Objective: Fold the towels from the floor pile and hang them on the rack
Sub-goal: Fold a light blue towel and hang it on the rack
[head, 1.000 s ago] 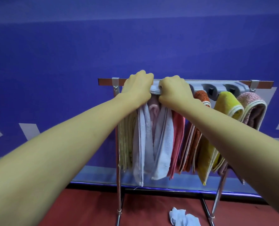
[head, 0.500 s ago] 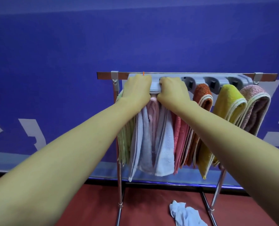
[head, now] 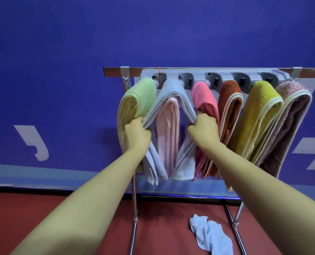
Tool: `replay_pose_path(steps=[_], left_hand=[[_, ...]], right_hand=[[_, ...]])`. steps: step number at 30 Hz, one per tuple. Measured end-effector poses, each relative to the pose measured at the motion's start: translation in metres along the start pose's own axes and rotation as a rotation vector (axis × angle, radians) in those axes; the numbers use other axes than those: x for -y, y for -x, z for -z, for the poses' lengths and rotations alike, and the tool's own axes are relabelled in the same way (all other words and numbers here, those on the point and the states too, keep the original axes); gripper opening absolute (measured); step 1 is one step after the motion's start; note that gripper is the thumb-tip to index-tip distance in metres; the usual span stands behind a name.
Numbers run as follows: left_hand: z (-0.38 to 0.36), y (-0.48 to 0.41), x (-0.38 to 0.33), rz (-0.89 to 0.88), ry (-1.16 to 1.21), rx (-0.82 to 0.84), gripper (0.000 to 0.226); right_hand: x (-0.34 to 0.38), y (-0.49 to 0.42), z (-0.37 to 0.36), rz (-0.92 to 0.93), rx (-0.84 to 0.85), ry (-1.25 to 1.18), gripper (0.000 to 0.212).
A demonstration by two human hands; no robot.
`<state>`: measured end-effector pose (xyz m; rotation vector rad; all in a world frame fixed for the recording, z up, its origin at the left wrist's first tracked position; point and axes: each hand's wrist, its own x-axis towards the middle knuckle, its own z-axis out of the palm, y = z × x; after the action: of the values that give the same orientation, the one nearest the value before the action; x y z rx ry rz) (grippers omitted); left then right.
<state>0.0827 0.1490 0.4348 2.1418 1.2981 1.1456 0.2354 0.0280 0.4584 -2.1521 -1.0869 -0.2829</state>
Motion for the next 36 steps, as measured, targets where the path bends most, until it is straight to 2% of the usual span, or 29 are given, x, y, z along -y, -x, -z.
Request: replay_pose_path(steps=[3,8,12,16,18,21,26,30,34,36], left_hand=[[-0.002,-0.003,0.007,-0.022,-0.018,0.010,0.024],[-0.021,0.012,0.001,-0.019,0.000,0.132,0.014],[-0.032,0.019,0.003,-0.063,0.105,0.214,0.016],[-0.028,0.020,0.007,-0.128,0.115,0.258,0.045],[-0.024,0.024,0.005,-0.140,0.127,0.280,0.047],[-0.022,0.031,0.001,-0.121,0.199,0.312,0.049],[-0.027,0.041,0.001,0.042,0.345,0.409,0.097],[-0.043,0.068,0.021,0.126,0.388,0.588,0.088],[-0.060,0.076,0.035,0.173,0.296,0.557,0.070],[-0.063,0.076,0.034,0.179,0.339,0.545,0.069]], right_hand=[[-0.011,0.006,-0.001,0.020,0.063,0.127,0.026],[-0.007,0.020,-0.019,0.098,0.212,0.299,0.034],[-0.003,0.026,-0.025,0.140,0.217,0.351,0.036],[-0.005,0.027,-0.022,0.166,0.197,0.286,0.034],[-0.008,0.028,-0.020,0.171,0.236,0.201,0.031],[-0.012,0.029,-0.023,0.189,0.314,0.066,0.042],[-0.015,0.031,-0.032,0.220,0.360,0.015,0.035],[-0.031,0.053,-0.059,0.231,0.470,0.093,0.013],[-0.044,0.068,-0.077,0.150,0.514,0.084,0.028],[-0.047,0.073,-0.078,0.129,0.514,0.055,0.025]])
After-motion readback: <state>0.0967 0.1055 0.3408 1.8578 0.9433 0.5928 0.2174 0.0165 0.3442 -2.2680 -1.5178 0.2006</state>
